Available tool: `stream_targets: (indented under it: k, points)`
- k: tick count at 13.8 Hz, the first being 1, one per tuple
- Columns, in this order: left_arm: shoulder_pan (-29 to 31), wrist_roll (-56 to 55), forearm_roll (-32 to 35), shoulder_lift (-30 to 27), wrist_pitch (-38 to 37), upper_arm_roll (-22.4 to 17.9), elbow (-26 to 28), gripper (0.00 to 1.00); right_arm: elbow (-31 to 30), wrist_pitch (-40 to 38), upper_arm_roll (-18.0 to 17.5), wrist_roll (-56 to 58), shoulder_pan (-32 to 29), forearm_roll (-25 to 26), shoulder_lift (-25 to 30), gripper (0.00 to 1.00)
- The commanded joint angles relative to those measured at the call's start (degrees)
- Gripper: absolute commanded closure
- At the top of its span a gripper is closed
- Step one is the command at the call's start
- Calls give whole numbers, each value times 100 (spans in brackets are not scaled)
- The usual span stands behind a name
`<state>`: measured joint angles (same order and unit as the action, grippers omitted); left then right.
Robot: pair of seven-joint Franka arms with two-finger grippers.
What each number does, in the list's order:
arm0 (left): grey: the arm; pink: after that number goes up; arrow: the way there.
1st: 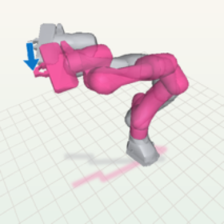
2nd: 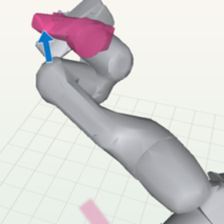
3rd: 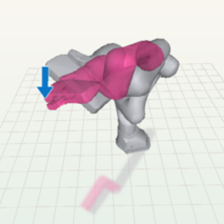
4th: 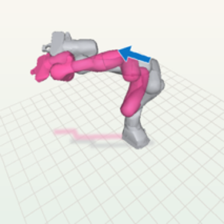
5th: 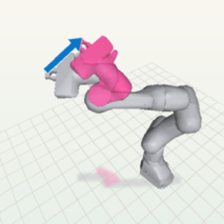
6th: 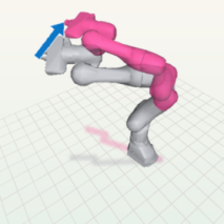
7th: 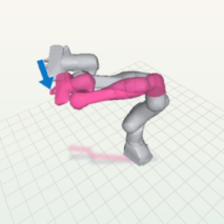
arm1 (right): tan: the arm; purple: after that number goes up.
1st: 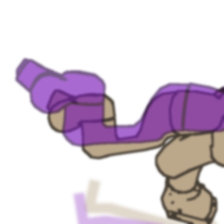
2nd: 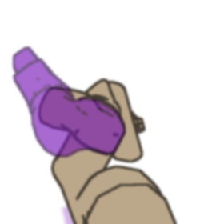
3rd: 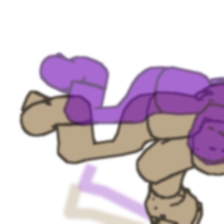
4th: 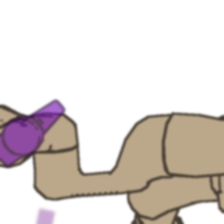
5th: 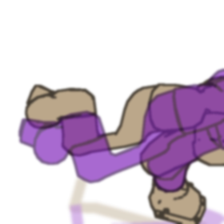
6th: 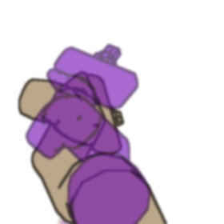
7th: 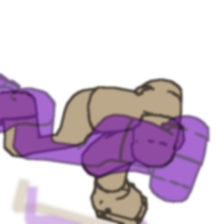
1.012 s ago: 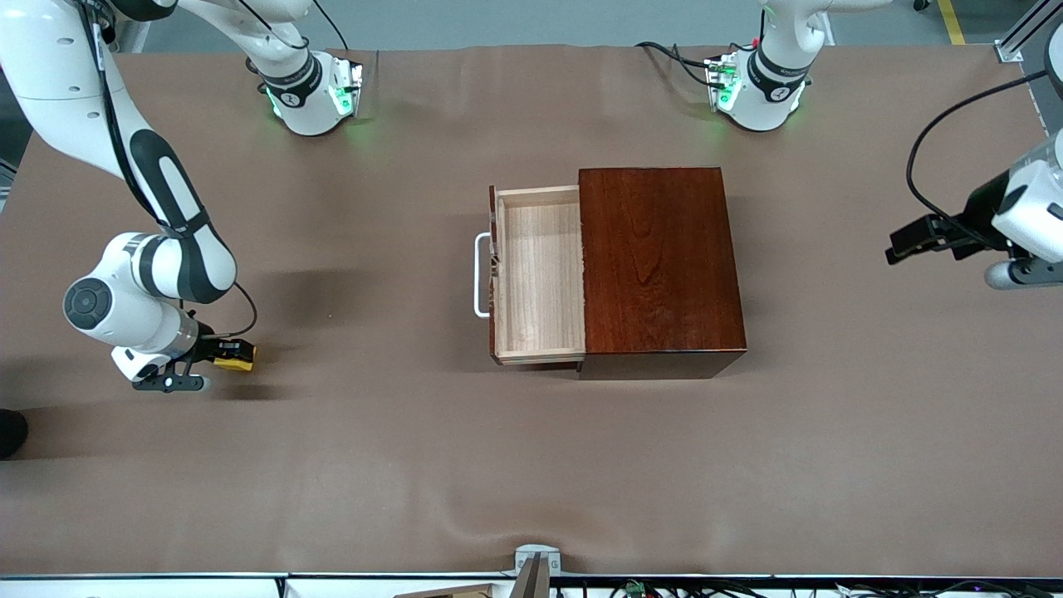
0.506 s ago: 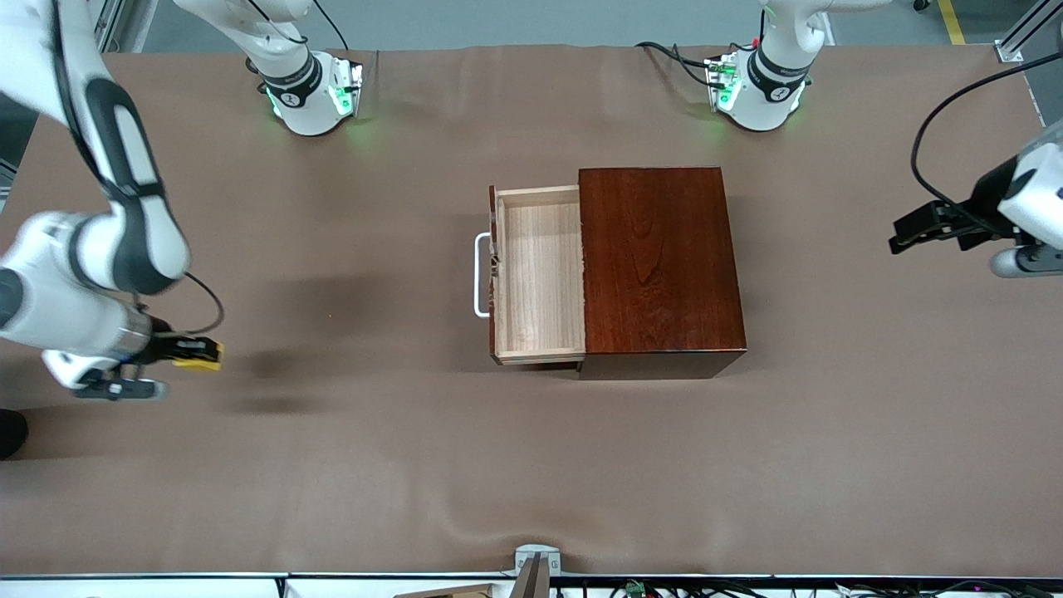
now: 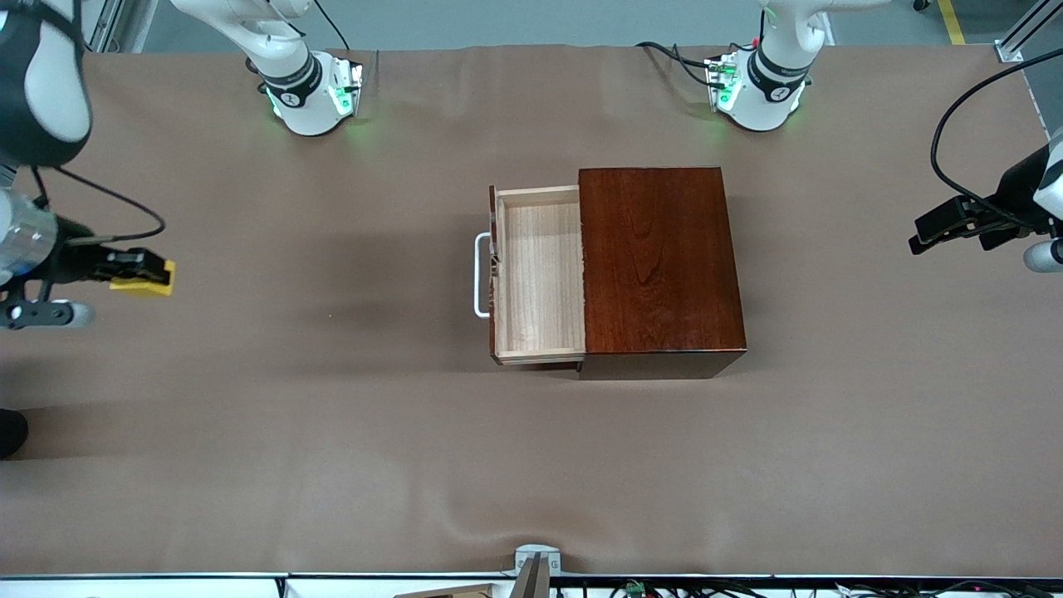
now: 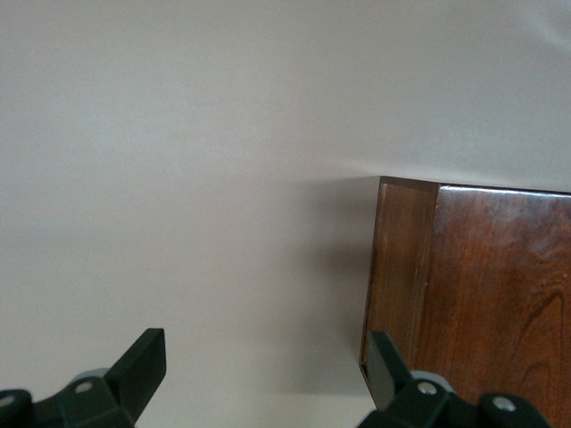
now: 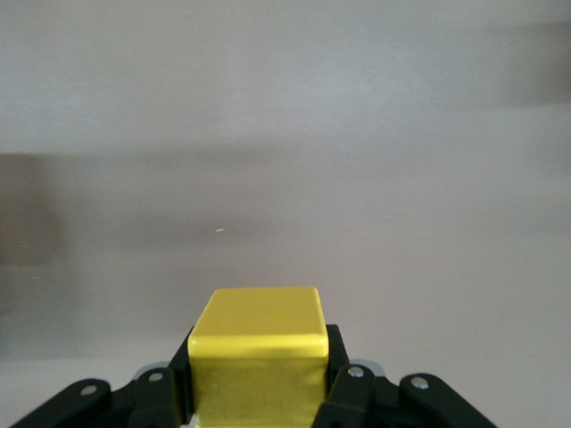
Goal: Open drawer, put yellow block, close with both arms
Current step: 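Carry the yellow cube with the right gripper over the open drawer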
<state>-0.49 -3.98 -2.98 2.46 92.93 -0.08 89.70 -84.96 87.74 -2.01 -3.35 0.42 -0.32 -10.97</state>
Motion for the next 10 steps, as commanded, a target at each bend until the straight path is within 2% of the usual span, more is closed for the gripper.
stream_targets:
  k: [1,5,7,10]
  points:
    - [49,327,87,79,-91,17,-163,0,146,-99,25,-1216,982,-47,-45,100]
    - [22,399,78,70,-91,26,-163,0,164,488,52,-3184,2538,-276,-133,100]
    - [31,398,69,88,-100,26,-154,0,164,857,52,-4204,3224,-337,-378,100]
    - [31,390,78,88,-91,26,-163,0,234,1428,52,-5120,4059,-460,-782,100]
